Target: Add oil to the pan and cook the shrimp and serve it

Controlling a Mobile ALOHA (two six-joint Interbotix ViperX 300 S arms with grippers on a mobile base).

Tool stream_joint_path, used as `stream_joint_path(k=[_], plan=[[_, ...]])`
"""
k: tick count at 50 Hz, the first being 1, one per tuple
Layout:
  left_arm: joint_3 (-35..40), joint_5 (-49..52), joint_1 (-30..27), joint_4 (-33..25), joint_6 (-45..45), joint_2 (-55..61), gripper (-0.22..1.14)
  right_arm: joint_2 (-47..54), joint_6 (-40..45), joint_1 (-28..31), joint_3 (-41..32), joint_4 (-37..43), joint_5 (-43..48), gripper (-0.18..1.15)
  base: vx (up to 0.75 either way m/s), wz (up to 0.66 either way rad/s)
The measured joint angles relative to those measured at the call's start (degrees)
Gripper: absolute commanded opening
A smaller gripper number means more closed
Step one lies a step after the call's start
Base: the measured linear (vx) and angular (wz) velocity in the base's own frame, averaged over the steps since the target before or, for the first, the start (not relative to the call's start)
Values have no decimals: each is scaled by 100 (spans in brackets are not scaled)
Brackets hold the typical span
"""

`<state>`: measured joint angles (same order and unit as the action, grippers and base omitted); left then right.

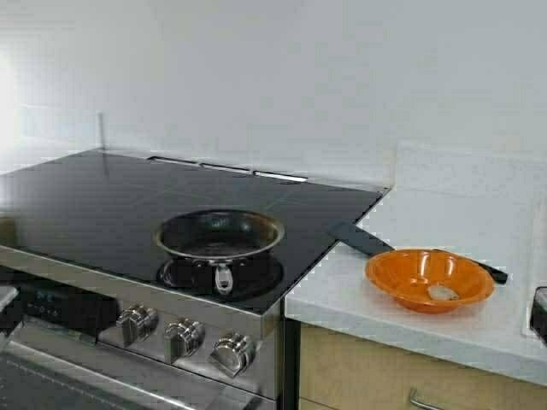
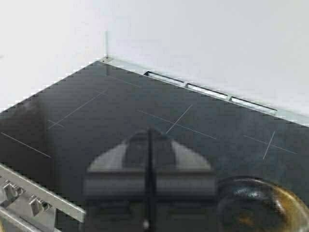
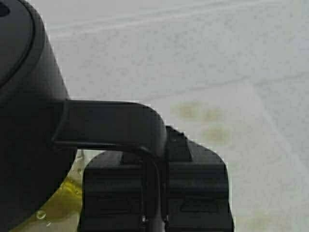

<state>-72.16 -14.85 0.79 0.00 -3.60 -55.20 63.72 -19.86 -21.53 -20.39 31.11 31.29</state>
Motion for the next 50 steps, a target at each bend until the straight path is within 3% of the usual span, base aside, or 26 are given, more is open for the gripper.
stream_joint_path(k=[6,16,20,50], plan=[[0,0,0,0,0,-9,3,26,0,9,-26,9,9,21,0,0],[0,0,0,-9,-9,0,3,18,26,-35,-35,0,-44,78,0,0],[0,0,0,0,-9,0,3,9,62,-88,-35,0,-158,93,0,0],[0,0,0,0,9,-9,3,-141,79,-193,396,0,-765,94,0,0]])
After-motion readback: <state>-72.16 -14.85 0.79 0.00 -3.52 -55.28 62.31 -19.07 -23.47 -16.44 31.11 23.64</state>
